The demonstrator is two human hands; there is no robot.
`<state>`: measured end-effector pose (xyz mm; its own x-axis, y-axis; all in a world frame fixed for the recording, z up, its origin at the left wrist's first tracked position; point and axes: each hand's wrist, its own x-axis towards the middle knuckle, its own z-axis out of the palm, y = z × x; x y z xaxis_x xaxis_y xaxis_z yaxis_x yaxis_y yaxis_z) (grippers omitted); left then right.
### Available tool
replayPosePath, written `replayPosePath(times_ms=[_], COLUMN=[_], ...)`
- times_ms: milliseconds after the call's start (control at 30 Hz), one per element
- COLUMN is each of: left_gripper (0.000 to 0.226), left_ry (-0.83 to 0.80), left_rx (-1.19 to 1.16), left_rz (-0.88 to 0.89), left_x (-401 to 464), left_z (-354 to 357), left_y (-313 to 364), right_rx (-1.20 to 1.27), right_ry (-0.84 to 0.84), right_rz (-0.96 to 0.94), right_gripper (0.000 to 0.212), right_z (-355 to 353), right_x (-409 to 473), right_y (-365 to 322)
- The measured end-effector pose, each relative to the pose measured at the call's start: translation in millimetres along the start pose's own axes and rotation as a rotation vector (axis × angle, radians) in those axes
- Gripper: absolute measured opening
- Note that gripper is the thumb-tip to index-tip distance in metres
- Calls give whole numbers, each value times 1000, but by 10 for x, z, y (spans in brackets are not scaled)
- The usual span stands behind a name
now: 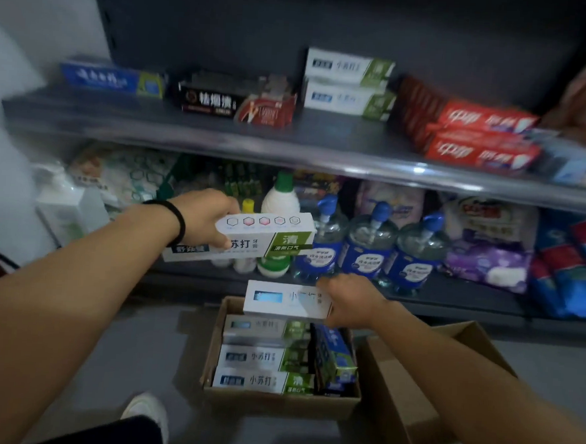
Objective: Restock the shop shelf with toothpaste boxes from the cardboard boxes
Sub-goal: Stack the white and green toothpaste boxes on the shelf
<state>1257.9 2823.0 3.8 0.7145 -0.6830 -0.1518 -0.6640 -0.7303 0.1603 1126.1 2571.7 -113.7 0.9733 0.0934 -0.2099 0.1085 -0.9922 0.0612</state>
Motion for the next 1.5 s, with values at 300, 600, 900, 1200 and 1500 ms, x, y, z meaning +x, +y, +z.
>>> replayPosePath(times_ms=[300, 600, 900, 1200, 1500], left_gripper=[38, 40, 38, 42, 41], left_ry=[161, 275, 307, 308, 321], left_rx=[27, 62, 48, 63, 68], left_rz=[51, 76, 55, 38, 66], left_x=[-458, -342, 298, 997, 1666], left_z=[-1022, -1769, -2120, -2260, -2366], left_y=[678, 824, 579, 301, 170], right_rx=[-128, -230, -222, -242, -275], right_ry=[201, 420, 512, 516, 490], right_rz=[116, 185, 230, 249, 294], right_gripper=[51, 48, 38, 41, 47], right_z=[-1152, -2124, -2511, -2490, -2382], right_x=[-833, -969, -163, 762, 1457], right_y=[399, 806, 1230, 1590, 1969])
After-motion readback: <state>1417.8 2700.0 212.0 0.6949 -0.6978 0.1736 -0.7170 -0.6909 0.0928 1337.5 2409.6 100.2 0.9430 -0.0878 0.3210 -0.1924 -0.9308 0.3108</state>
